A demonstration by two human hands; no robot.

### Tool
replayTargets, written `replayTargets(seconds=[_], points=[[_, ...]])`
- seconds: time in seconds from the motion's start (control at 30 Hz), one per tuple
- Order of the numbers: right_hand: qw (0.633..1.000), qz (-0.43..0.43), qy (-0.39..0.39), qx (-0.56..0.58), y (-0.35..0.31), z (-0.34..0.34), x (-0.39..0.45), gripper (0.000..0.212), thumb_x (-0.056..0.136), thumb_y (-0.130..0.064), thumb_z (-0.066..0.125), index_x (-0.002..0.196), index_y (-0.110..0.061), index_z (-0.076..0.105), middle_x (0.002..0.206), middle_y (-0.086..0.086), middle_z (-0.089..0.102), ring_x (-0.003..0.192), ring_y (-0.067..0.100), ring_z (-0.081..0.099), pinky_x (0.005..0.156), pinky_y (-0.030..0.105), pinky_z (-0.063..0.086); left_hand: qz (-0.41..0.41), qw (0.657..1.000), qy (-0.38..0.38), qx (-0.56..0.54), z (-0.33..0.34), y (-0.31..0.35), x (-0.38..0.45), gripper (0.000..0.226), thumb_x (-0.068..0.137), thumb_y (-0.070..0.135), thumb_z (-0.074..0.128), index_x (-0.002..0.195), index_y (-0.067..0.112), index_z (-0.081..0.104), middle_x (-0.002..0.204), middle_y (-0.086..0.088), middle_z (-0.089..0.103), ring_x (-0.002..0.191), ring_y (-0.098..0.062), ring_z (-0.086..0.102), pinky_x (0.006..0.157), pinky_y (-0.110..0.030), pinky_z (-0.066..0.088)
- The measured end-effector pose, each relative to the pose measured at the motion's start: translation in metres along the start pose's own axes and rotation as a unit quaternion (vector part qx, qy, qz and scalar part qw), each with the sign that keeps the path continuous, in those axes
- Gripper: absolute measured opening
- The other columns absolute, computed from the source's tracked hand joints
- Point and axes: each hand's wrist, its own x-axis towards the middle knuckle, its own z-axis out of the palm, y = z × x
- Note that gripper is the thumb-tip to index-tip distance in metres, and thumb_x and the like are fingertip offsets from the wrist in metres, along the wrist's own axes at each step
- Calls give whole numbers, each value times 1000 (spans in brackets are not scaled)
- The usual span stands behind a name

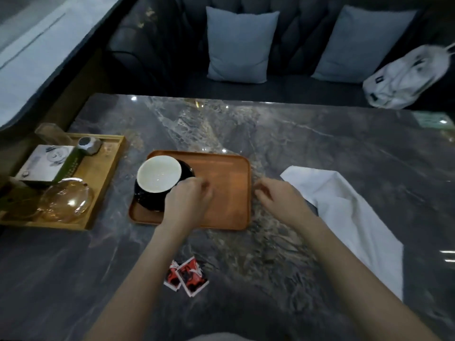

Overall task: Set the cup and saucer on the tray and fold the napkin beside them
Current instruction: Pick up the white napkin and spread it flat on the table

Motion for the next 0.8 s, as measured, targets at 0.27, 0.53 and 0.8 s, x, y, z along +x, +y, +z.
replayTargets(seconds=[0.27,0.53,0.8], points=[[955,180,195,132,65,-15,-77,27,89,-15,53,116,-13,57,106,2,65,92,17,59,81,37,50,184,972,-69,-130,66,93,-40,33,88,28,54,116,11,57,113,-8,60,104,-24,56,83,-36,47],[940,248,210,106,128,-7,-129,23,88,-12,56,110,-11,62,115,7,64,105,23,57,86,31,44,269,943,-161,-108,137,143,-66,49,87,26,47,131,5,45,137,-13,47,126,-25,42,106,-31,32],[966,244,46,76,154,12,-151,50,90,-32,52,134,-9,43,136,7,49,125,21,42,103,30,34,276,934,-228,-2,197,172,-59,52,89,23,33,139,8,37,150,-10,30,139,-27,28,111,-46,29]])
